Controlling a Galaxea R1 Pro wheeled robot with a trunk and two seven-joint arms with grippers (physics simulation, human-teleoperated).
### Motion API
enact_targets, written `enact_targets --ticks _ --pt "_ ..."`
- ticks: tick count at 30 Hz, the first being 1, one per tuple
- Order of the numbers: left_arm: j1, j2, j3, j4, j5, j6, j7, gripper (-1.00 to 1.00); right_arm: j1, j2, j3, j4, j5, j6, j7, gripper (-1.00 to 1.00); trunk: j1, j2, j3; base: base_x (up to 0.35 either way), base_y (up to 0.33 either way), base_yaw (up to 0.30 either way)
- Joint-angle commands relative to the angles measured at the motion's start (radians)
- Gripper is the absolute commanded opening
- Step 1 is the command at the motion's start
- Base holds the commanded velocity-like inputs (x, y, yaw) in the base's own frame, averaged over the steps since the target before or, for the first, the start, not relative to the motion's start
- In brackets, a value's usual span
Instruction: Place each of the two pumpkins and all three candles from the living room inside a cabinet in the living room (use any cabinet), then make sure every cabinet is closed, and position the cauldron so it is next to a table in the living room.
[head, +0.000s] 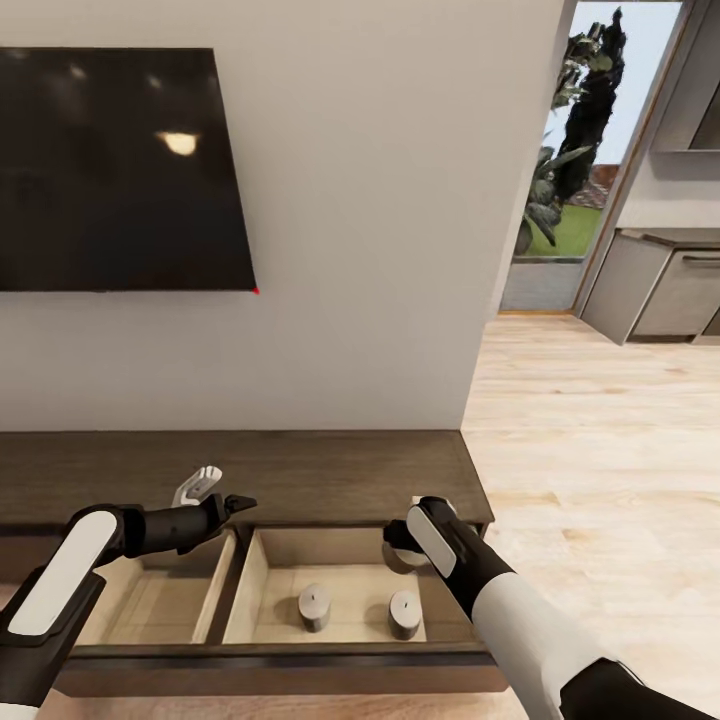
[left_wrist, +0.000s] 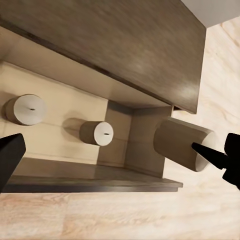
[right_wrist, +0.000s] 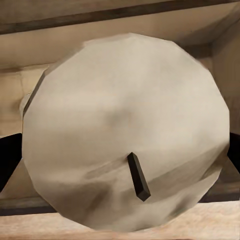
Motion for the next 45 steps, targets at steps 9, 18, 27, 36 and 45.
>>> enact_targets --ticks 9,18,27,36,45 --pt "-0.001 0.0 -0.023 0.001 0.011 0.0 0.01 1.0 -0.001 -0.001 0.006 0.002 -0.006 0.001 0.029 -1.0 0.035 -0.064 -0.029 0.0 0.0 0.0" --pt "-0.001 0.001 -0.037 0.001 0.011 0.0 0.01 1.0 -0.001 0.003 0.009 0.037 -0.001 -0.023 0.031 -1.0 0.069 -0.127 -0.057 0.0 0.0 0.0" --pt "-0.001 0.0 -0.037 0.002 0.011 0.0 0.01 1.0 -0.001 0.009 0.081 0.118 -0.001 -0.093 0.033 -1.0 0.104 -0.19 -0.086 0.0 0.0 0.0" --pt "-0.001 0.0 -0.038 0.0 0.011 -0.001 0.01 1.0 -0.001 0.01 0.087 0.112 -0.001 -0.108 0.033 -1.0 0.138 -0.253 -0.114 0.0 0.0 0.0" --pt "-0.001 0.001 -0.038 0.002 0.011 -0.001 0.01 1.0 -0.001 0.009 0.087 0.111 -0.001 -0.123 0.033 -1.0 0.157 -0.288 -0.129 0.0 0.0 0.0"
